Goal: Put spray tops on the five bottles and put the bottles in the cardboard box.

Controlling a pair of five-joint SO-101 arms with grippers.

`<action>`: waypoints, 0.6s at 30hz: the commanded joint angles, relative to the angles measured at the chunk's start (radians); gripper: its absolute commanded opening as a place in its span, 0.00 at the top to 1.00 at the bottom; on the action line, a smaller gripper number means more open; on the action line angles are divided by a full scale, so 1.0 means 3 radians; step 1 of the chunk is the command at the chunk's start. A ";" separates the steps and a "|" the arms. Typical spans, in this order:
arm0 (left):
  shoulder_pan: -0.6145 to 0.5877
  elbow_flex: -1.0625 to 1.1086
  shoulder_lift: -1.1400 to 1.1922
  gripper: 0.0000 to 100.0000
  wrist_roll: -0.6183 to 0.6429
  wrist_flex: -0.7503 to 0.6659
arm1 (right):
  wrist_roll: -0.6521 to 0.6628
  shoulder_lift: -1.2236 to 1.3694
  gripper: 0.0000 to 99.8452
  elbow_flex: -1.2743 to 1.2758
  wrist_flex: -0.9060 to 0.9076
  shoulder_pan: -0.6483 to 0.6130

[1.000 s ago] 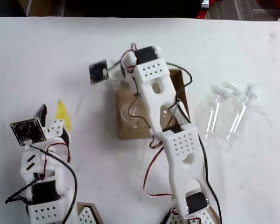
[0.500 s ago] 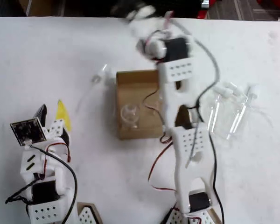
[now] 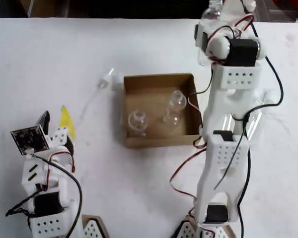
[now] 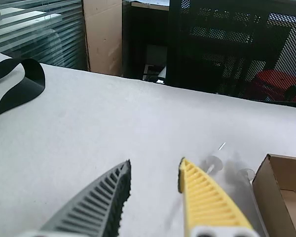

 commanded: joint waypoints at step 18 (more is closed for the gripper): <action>-0.0003 -0.0031 -0.0033 0.85 -0.0143 -0.0077 | -0.0056 -0.2677 0.98 0.1811 0.0033 -0.1348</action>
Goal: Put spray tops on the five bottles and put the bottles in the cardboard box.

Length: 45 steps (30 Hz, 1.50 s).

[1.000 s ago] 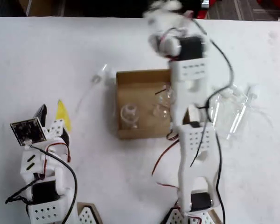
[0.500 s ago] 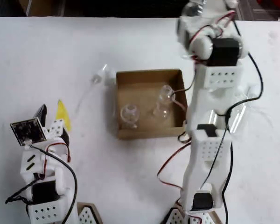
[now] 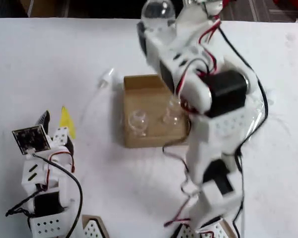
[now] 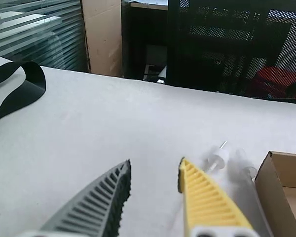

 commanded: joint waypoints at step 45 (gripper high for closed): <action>0.1731 -0.1606 -0.0033 0.84 0.0092 0.0430 | 0.0378 -0.4043 0.98 0.7355 -0.3859 -0.0739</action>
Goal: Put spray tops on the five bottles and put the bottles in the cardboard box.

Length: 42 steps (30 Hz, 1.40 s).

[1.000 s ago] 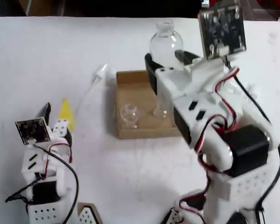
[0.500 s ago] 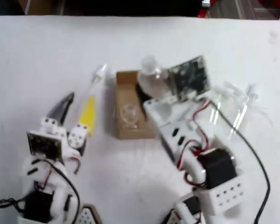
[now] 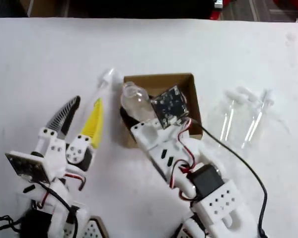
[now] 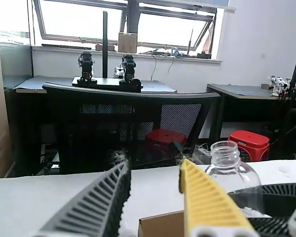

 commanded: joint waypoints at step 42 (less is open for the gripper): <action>0.0627 0.0036 0.0013 0.87 0.0593 -0.0036 | 0.0332 -0.1245 0.98 0.0823 -0.0192 -0.0488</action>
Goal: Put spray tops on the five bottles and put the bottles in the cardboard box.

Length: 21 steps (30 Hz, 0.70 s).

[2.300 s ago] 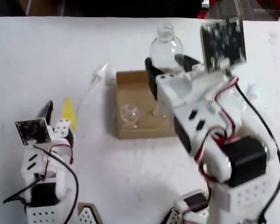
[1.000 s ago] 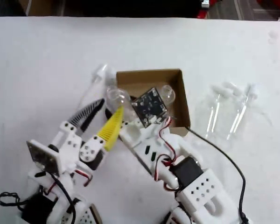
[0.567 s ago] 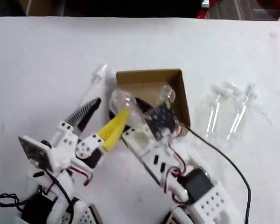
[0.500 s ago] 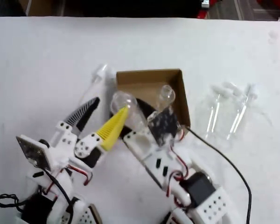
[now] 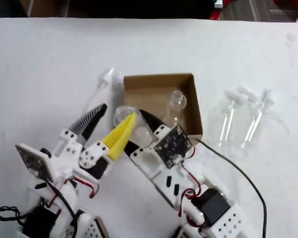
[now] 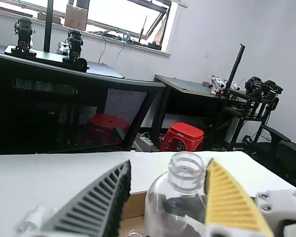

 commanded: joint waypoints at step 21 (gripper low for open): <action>-0.0043 -0.0138 0.0013 0.81 0.0020 -0.0005 | 0.0113 -0.0069 0.98 -0.0015 -0.0003 -0.0100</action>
